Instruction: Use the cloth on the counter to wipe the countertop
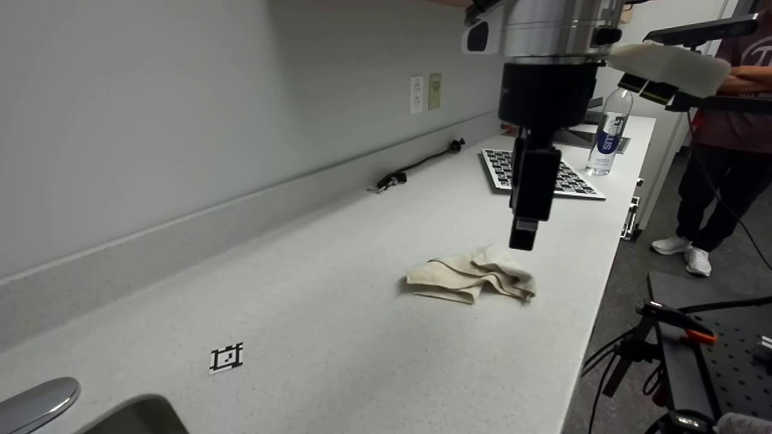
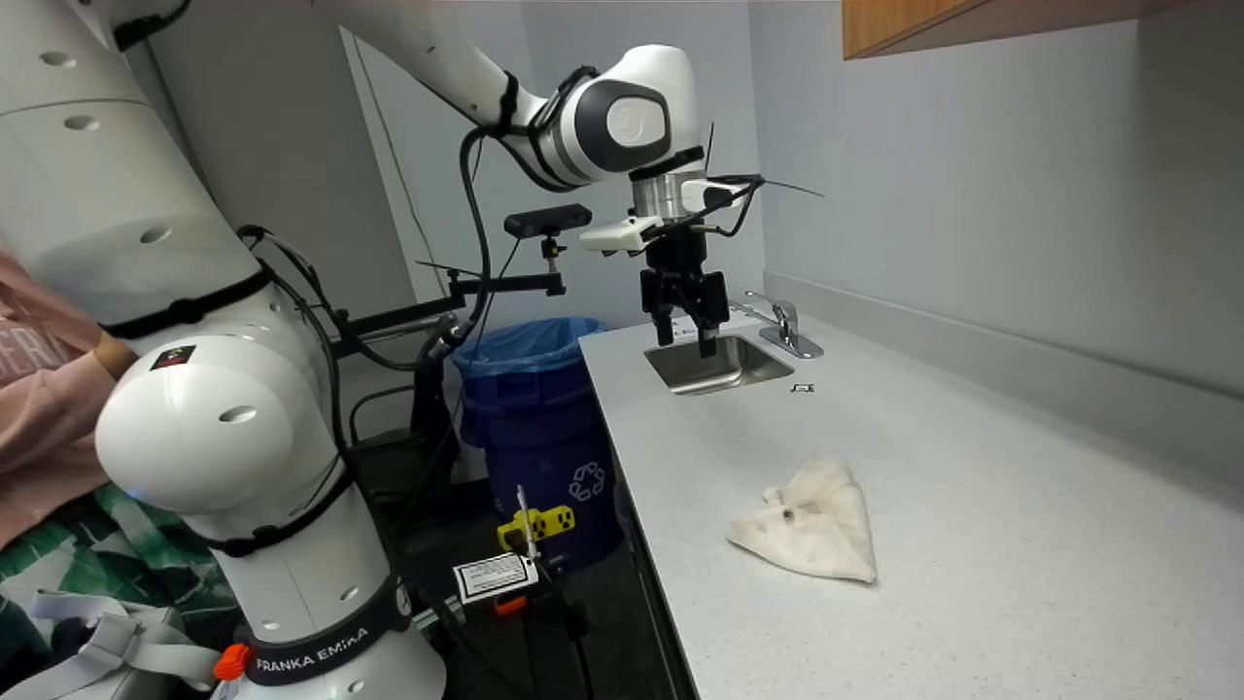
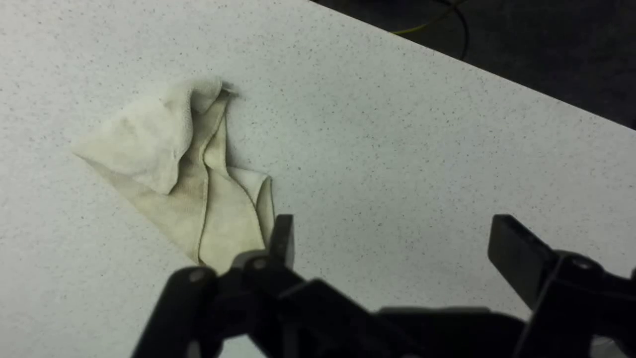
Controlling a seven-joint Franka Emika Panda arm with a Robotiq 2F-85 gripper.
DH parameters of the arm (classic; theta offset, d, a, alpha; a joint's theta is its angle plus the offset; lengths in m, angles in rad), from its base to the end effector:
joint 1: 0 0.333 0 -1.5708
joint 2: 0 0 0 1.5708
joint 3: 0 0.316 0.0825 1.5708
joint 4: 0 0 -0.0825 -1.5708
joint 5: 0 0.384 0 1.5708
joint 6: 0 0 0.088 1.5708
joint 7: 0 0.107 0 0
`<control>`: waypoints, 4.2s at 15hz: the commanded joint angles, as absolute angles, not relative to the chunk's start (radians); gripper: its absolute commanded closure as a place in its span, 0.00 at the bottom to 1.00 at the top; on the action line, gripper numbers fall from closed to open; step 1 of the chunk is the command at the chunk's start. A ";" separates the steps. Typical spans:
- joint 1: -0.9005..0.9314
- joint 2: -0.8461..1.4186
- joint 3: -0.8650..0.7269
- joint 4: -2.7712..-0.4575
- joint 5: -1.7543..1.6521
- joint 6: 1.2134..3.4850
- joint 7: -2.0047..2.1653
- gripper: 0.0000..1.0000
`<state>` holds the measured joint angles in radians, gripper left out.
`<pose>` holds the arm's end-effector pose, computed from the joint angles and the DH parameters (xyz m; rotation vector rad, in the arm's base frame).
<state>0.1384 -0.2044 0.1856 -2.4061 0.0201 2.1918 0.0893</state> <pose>0.4381 0.1483 0.3898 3.0995 0.3406 -0.0133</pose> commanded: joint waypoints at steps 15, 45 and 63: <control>0.145 -0.204 0.179 -2.405 0.019 2.190 0.091 0.00; 0.144 -0.204 0.173 -2.428 0.017 2.190 0.090 0.00; 0.078 -0.167 0.156 -2.516 -0.170 2.348 0.253 0.00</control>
